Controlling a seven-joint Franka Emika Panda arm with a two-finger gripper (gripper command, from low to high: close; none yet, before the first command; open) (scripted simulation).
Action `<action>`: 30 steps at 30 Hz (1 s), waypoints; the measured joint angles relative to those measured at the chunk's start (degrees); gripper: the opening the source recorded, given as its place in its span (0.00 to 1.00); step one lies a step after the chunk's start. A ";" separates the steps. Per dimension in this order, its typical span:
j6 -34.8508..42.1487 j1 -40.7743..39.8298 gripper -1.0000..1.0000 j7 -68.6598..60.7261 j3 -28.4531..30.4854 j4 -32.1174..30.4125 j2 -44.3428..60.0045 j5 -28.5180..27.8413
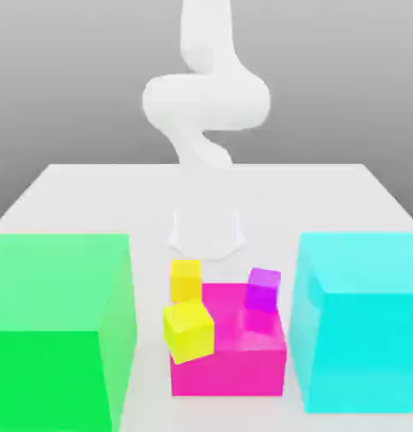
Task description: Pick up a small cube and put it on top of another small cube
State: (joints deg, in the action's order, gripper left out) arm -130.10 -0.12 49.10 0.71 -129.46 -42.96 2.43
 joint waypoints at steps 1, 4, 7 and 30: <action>0.03 -0.90 0.50 2.05 0.36 0.38 1.31 0.68; -0.61 -4.46 0.50 8.76 1.40 0.74 5.14 2.06; -1.60 -8.23 0.50 15.78 2.44 0.79 8.94 3.03; -17.99 -35.90 0.50 74.25 7.43 -11.83 34.78 -1.93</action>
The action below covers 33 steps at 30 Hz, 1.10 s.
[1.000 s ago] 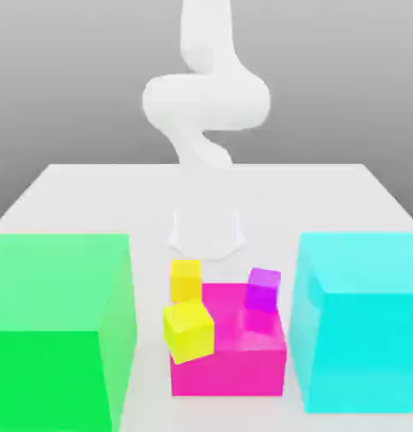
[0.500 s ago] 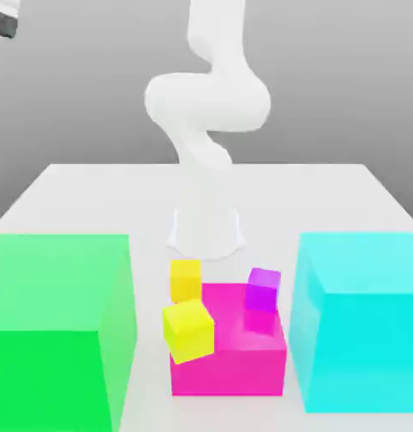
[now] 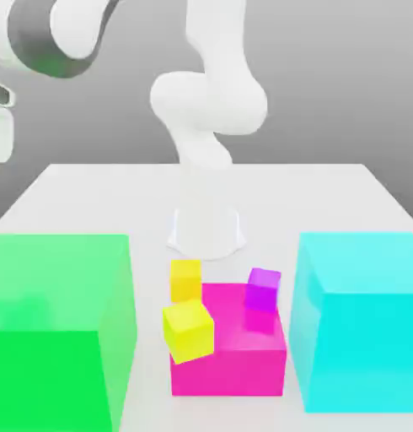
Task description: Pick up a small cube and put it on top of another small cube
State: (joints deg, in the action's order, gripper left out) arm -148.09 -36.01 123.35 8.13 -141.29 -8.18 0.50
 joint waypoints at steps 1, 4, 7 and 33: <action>-0.76 -0.95 0.50 2.62 0.49 -0.63 1.09 -0.37; -3.04 -4.55 0.50 10.43 2.09 -2.52 4.39 -1.38; -5.34 -7.80 0.50 18.04 3.31 -4.46 7.65 -2.14; -20.72 -11.07 0.00 40.49 -2.32 -16.26 19.42 3.47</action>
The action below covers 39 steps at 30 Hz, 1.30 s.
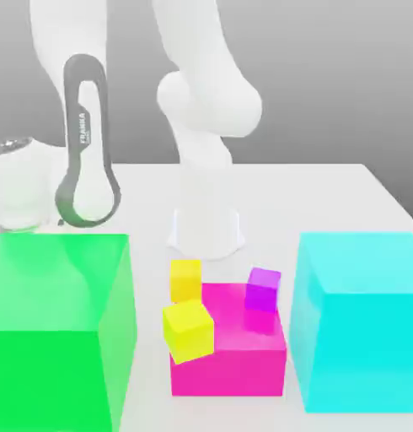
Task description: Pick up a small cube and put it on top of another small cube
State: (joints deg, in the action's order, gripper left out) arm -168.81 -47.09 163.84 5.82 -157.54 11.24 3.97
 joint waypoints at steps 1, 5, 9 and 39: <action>1.60 0.33 0.00 0.67 0.55 -0.36 -1.99 -0.93; 6.52 0.29 0.00 -0.75 0.72 -0.29 -7.87 -4.09; 9.09 -0.71 0.00 -9.82 0.81 2.53 -8.39 -7.66; 28.84 18.27 0.00 -58.76 -14.50 11.82 -26.01 -9.97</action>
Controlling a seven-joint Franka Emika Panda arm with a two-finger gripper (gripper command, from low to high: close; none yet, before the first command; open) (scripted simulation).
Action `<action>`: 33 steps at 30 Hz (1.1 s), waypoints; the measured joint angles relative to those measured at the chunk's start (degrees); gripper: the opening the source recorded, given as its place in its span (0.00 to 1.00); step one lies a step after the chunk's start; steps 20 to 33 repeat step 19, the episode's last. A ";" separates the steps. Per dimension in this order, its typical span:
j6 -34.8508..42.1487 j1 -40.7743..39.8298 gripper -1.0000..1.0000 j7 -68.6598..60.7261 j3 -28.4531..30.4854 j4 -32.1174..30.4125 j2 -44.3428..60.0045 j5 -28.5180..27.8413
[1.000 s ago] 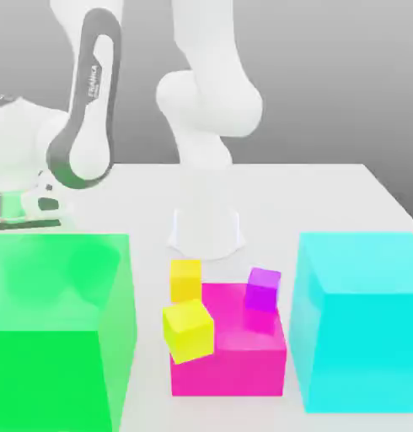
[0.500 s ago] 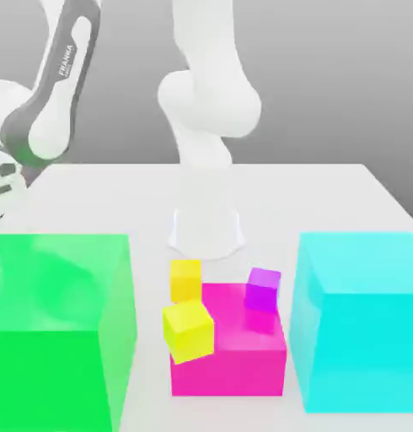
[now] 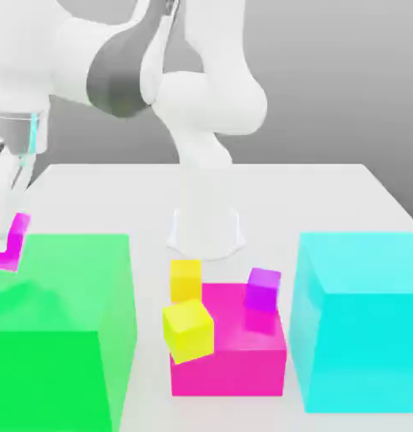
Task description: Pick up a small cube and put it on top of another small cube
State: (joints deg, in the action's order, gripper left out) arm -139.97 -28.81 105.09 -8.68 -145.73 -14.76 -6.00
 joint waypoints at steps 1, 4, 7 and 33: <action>0.82 1.58 0.00 1.64 -1.56 -1.20 -1.57 1.96; 3.38 7.13 0.00 7.56 -5.96 -5.15 -6.44 7.97; 6.15 13.66 0.00 14.87 -10.87 -9.66 -11.68 14.60; -4.65 19.83 1.00 26.27 -19.10 -19.21 -6.74 23.06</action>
